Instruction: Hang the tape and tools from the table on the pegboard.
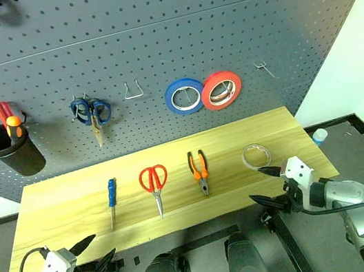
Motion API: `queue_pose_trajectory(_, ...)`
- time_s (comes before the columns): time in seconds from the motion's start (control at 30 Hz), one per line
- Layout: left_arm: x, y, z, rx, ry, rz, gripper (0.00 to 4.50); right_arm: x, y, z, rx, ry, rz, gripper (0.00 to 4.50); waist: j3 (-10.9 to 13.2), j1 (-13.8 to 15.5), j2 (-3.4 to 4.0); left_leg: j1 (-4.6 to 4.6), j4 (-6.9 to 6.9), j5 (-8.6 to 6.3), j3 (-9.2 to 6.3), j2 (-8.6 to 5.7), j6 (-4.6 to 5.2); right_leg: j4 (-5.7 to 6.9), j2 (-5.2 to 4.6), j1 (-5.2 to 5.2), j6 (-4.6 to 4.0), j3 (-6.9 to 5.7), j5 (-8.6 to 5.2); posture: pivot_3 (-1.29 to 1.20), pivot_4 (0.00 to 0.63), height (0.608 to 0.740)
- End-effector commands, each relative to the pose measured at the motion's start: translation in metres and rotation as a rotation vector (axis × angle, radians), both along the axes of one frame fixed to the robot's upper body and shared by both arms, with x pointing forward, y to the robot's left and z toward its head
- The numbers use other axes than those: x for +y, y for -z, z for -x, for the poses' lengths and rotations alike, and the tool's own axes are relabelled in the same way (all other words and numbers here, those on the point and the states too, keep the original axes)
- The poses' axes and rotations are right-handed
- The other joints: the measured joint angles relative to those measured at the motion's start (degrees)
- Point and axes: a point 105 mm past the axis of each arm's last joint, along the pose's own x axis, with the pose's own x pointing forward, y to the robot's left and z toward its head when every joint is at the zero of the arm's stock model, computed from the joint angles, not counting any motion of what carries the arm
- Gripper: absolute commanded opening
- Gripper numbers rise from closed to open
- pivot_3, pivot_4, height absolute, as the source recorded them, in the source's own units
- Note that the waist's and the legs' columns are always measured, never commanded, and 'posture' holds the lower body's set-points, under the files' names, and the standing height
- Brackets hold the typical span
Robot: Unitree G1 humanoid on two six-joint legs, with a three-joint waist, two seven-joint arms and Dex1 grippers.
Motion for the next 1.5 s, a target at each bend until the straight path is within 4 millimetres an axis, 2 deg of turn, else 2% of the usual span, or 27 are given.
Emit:
queue_pose_trajectory(0.03,0.003,-0.003,0.001,-0.024,0.003,-0.007,3.8,-0.002,0.001,0.0,-0.027,-0.013,0.007,4.5,0.0,0.0,0.01,0.0,0.0,0.0,0.0,0.0,0.0,-0.01,0.0,0.0,0.0,0.0,0.0,-0.02,0.102,0.738)
queue_pose_trajectory(0.37,0.003,0.001,0.0,-0.027,0.008,-0.008,3.8,-0.003,0.005,0.001,-0.035,-0.018,0.008,4.5,0.0,0.0,0.01,0.02,0.0,0.0,0.0,0.0,0.01,0.06,0.0,0.06,0.0,0.0,0.01,-0.02,0.102,0.738)
queue_pose_trajectory(1.3,-0.016,-0.023,-0.012,-0.049,0.028,0.002,3.8,0.005,-0.004,-0.005,-0.054,-0.019,0.017,4.5,0.0,0.0,0.01,0.01,0.01,0.0,0.0,0.0,0.01,0.07,0.0,0.2,0.0,0.0,0.01,-0.03,0.094,0.738)
queue_pose_trajectory(1.4,-0.02,-0.029,-0.018,-0.065,0.038,0.011,3.8,0.005,-0.003,-0.01,-0.052,0.006,0.04,4.5,0.0,0.0,0.01,0.02,0.01,0.0,0.0,0.0,0.01,0.06,0.0,0.21,0.0,0.0,0.01,-0.03,0.094,0.738)
queue_pose_trajectory(1.5,-0.037,-0.035,-0.034,-0.061,0.07,0.045,3.8,0.0,0.002,-0.025,-0.049,0.075,0.108,4.5,0.0,0.0,0.02,0.01,0.03,0.01,0.0,-0.01,0.01,0.1,0.0,0.21,0.0,0.0,0.01,-0.02,0.095,0.738)
